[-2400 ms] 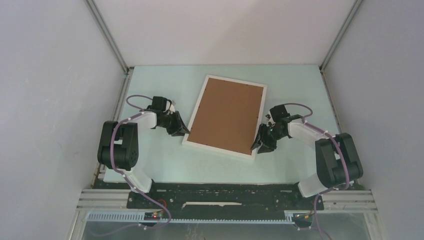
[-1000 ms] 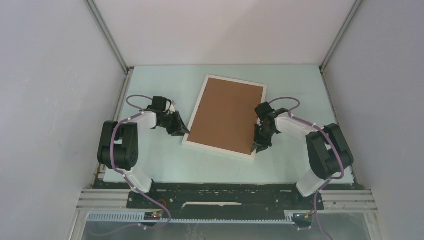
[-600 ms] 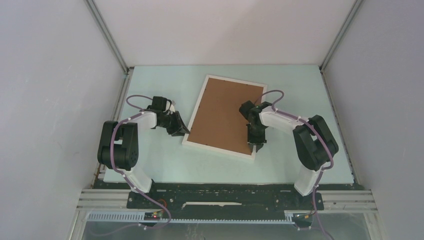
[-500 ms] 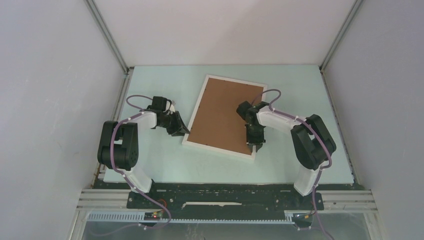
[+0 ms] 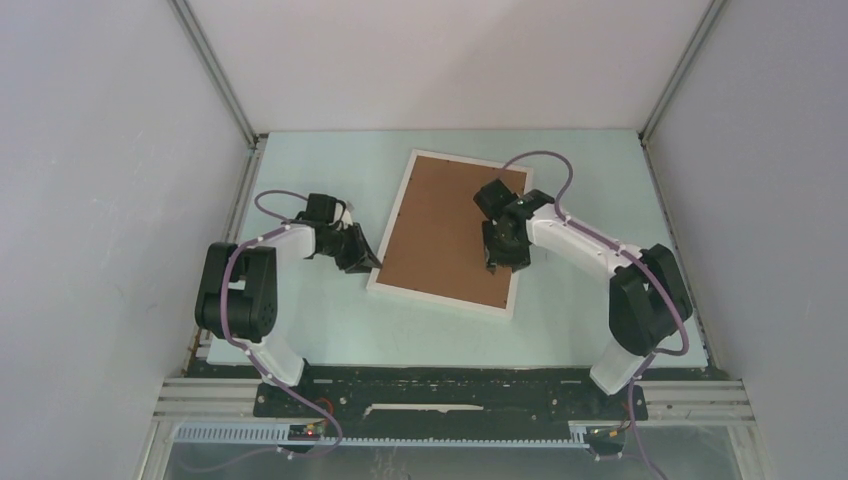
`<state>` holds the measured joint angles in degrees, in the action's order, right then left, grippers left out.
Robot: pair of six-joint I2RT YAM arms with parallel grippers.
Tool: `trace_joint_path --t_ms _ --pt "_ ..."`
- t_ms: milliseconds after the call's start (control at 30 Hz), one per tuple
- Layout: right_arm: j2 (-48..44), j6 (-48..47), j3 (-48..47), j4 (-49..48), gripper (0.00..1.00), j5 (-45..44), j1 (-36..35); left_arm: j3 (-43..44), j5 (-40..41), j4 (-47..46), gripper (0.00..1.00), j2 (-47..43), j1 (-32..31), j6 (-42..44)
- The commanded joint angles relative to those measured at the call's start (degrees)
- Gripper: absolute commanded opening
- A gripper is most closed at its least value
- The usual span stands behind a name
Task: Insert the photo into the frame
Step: Install the photo frame at the center of the board.
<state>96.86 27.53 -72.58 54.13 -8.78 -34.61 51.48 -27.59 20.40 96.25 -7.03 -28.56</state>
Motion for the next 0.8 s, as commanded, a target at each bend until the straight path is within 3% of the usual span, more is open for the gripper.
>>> trace_joint_path --t_ms 0,133,200,400,767 --pt "-1.73 -5.29 -4.84 -1.72 0.56 2.69 -2.44 -1.88 -1.28 0.43 0.14 -1.59 -2.85 -1.39" --pt "0.64 -4.43 -4.86 -10.59 0.58 16.67 -7.24 -2.6 -0.97 0.32 0.14 -2.53 -4.11 -1.99" --pt "4.24 -3.83 -7.44 -13.34 0.56 19.33 -9.29 -3.24 -1.19 -0.08 0.14 -2.71 -4.31 -2.17" --pt "14.81 -5.18 -20.15 -7.58 0.42 14.13 -14.43 -3.58 -0.83 0.21 0.14 -2.91 -4.34 -1.5" --pt "18.89 -3.58 -19.88 -8.23 0.31 12.77 -15.99 -3.23 -1.61 -0.35 0.14 -1.94 -4.34 -1.54"
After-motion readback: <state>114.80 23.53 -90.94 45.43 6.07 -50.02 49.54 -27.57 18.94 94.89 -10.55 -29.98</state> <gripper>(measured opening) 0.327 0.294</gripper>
